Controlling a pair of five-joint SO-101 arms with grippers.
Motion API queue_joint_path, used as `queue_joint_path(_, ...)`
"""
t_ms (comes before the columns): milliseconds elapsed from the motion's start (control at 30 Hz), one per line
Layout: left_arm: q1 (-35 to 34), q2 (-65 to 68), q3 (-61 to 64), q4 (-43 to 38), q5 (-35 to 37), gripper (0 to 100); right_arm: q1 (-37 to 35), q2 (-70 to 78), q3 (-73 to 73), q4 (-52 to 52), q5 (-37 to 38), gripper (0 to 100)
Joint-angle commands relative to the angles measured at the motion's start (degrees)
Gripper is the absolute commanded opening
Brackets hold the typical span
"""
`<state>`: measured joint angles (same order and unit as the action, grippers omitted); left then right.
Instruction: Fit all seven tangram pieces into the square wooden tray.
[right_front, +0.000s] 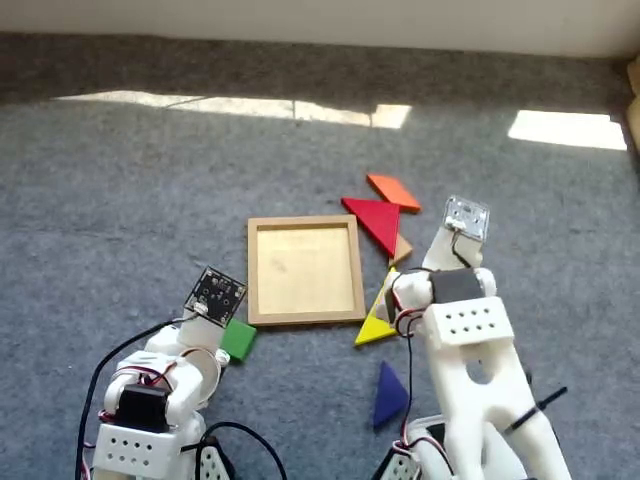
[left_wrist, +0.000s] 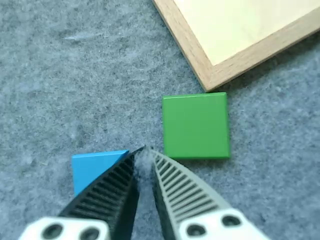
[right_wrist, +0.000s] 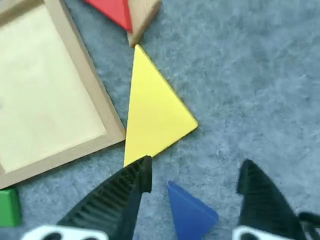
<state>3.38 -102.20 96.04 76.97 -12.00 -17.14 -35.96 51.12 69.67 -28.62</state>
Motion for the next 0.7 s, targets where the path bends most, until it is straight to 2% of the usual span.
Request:
queue_joint_path(0,0.6,-2.0,1.0,0.4,-0.5,1,-2.3,4.1,-3.5,-5.9,-4.1,37.9)
queue_joint_path(167,0.6,-2.0,1.0,0.4,-0.5,1,-2.5,12.2,-3.5,-15.5,-4.8,37.9)
queue_joint_path(433,0.6,-2.0,1.0,0.4,-0.5,1,-3.7,22.1,-3.6,-20.8,-7.1,37.9)
queue_joint_path(667,0.6,-2.0,1.0,0.4,-0.5,1,-4.1,23.3,-3.6,-23.6,-7.2,37.9)
